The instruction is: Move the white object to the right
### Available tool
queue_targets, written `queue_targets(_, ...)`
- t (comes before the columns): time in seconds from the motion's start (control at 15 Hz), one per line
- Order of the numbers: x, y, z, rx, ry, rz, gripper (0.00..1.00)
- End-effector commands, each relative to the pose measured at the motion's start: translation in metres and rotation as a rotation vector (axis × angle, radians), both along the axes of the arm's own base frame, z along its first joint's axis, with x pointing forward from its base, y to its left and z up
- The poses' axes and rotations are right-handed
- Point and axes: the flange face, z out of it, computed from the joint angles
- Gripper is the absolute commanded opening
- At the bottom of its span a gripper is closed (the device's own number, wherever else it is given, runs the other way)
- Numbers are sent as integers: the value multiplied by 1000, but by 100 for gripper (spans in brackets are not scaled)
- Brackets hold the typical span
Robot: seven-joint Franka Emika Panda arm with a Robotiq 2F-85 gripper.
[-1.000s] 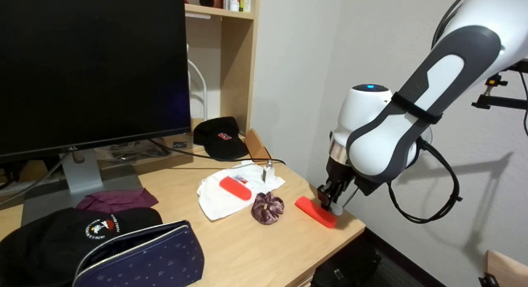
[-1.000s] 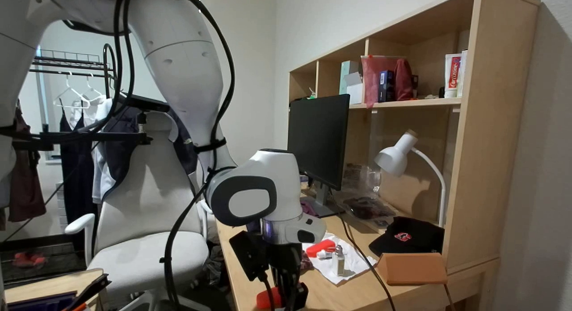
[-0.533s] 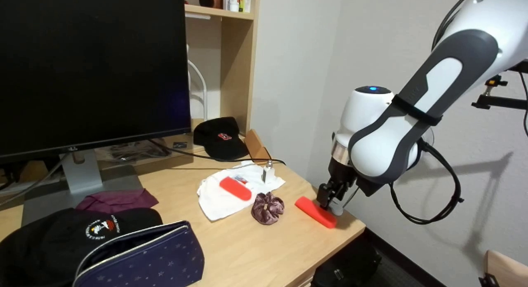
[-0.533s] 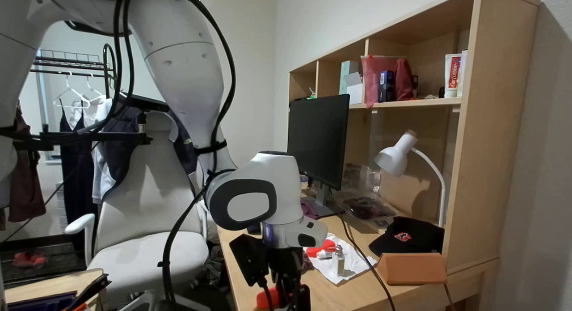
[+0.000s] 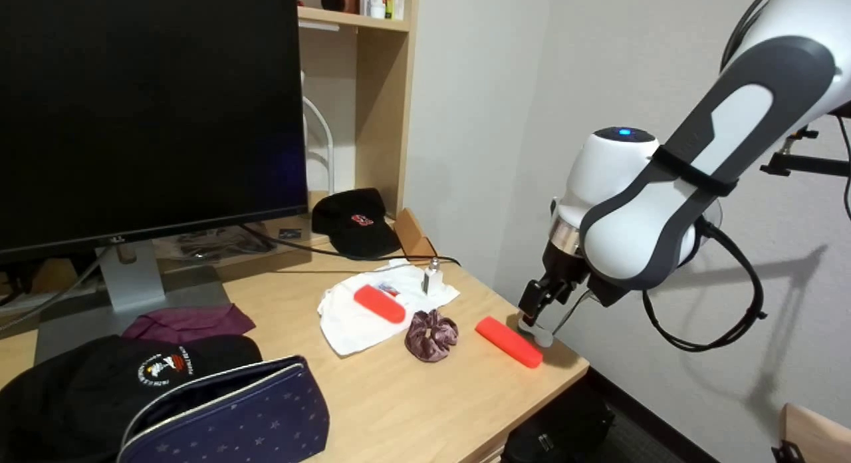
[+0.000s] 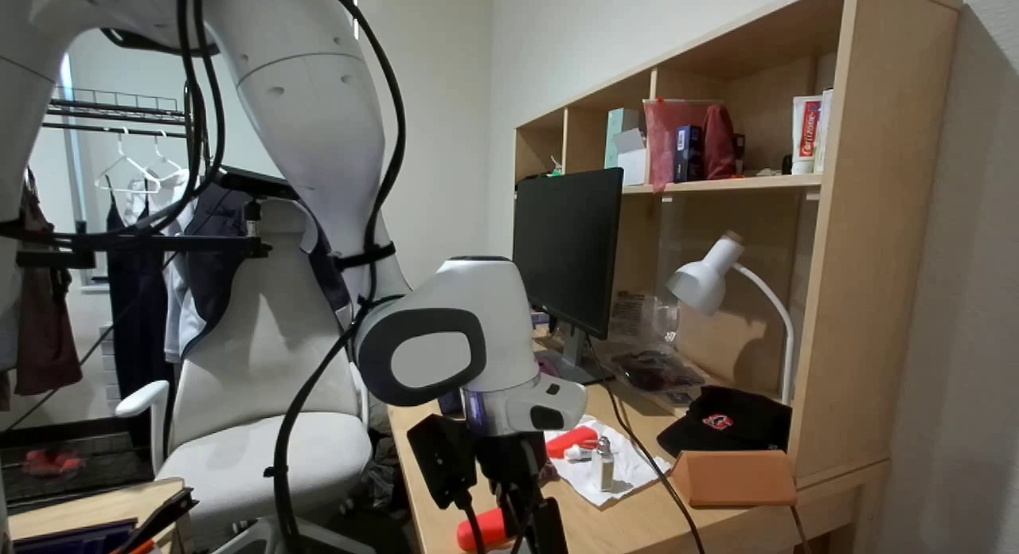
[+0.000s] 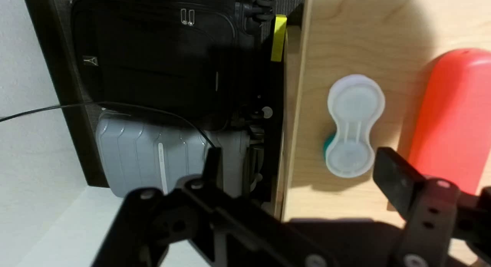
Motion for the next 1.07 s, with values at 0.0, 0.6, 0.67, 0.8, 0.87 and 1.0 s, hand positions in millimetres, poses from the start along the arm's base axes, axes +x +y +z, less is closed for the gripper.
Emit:
queue_targets(0.0, -18, 0, 33, -17, -31, -43, 100)
queue_targets(0.6, -46, 39, 133, -3, 41, -32, 100)
queue_targets(0.67, -47, 47, 142, 4, 51, -30, 100)
queue_targets(0.8, -48, 62, 165, 14, 88, -31, 100)
queue_targets(0.87, -49, 69, 173, 26, 110, -46, 100)
queue_targets(1.0, -45, 69, 166, 22, 105, -32, 100)
